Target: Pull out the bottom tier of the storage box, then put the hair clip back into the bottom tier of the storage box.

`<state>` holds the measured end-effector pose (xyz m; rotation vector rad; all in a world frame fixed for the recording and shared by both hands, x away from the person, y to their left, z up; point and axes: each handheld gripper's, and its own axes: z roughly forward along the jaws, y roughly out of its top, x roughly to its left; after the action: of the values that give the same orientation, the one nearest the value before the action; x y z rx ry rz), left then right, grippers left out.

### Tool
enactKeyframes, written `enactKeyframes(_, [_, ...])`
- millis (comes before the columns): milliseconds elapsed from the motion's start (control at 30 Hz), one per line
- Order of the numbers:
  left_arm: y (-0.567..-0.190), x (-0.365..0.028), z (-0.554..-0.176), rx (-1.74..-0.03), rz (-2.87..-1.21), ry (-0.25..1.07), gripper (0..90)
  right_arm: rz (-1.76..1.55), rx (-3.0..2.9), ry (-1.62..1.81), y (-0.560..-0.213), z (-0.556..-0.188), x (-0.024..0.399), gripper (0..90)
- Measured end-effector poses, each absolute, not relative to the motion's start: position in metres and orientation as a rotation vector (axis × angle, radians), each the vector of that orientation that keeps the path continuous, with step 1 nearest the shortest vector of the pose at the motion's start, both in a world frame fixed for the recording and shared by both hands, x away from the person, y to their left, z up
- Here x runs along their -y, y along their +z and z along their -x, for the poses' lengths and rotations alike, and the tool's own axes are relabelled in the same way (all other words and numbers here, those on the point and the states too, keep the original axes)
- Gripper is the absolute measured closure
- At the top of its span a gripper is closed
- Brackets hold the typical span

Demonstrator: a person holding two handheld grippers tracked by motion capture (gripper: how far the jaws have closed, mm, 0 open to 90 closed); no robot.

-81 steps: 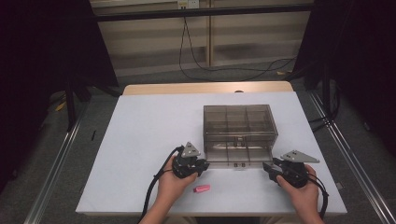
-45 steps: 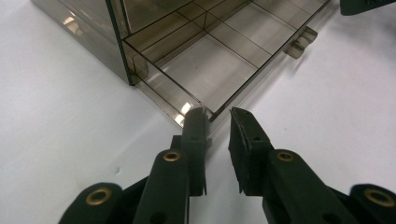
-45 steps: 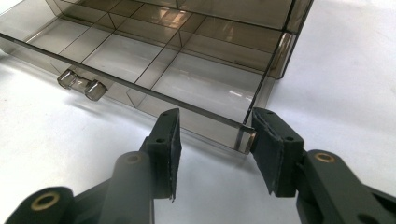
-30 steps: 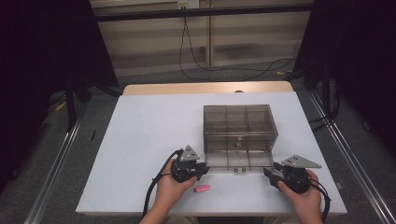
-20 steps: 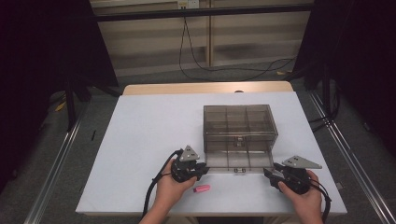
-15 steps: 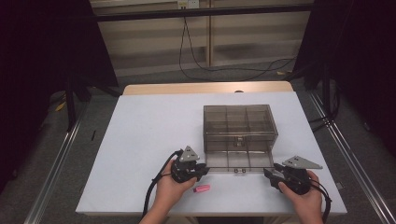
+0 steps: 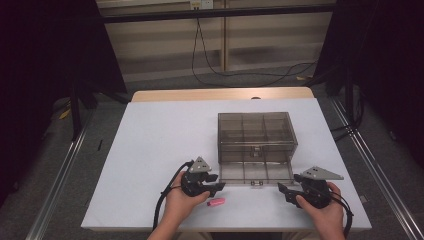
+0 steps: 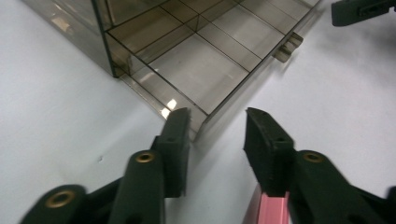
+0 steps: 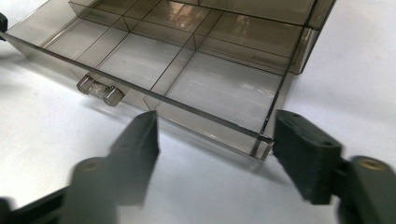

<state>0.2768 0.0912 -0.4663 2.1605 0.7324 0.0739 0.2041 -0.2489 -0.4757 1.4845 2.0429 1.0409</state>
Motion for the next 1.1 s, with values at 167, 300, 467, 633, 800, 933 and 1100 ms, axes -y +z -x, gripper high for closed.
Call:
enactKeyframes(167, [-0.465,-0.093,-0.278,-0.761,-2.153,0.093,37.7,-1.495,-2.053,1.054,-0.476,-0.208,0.252,19.2])
enactKeyframes(300, [-0.465,-0.095,-0.281,-0.780,-2.157,0.098,27.4,-1.467,-2.065,1.061,-0.475,-0.210,0.254,12.9])
enactKeyframes(467, [-0.462,-0.098,-0.282,-0.778,-2.154,0.106,21.9,-1.458,-2.080,1.065,-0.474,-0.212,0.255,10.3])
enactKeyframes(633, [-0.460,-0.101,-0.280,-0.766,-2.173,0.113,19.9,-1.450,-2.087,1.059,-0.475,-0.213,0.254,10.1])
enactKeyframes(800, [-0.461,-0.104,-0.276,-0.759,-2.187,0.102,19.8,-1.447,-2.087,1.071,-0.474,-0.213,0.253,9.5])
enactKeyframes(933, [-0.462,-0.106,-0.274,-0.761,-2.183,0.101,19.6,-1.444,-2.100,1.067,-0.475,-0.213,0.253,9.3])
enactKeyframes(1100, [-0.463,-0.107,-0.273,-0.756,-2.197,0.093,19.7,-1.446,-2.090,1.078,-0.472,-0.213,0.254,9.3])
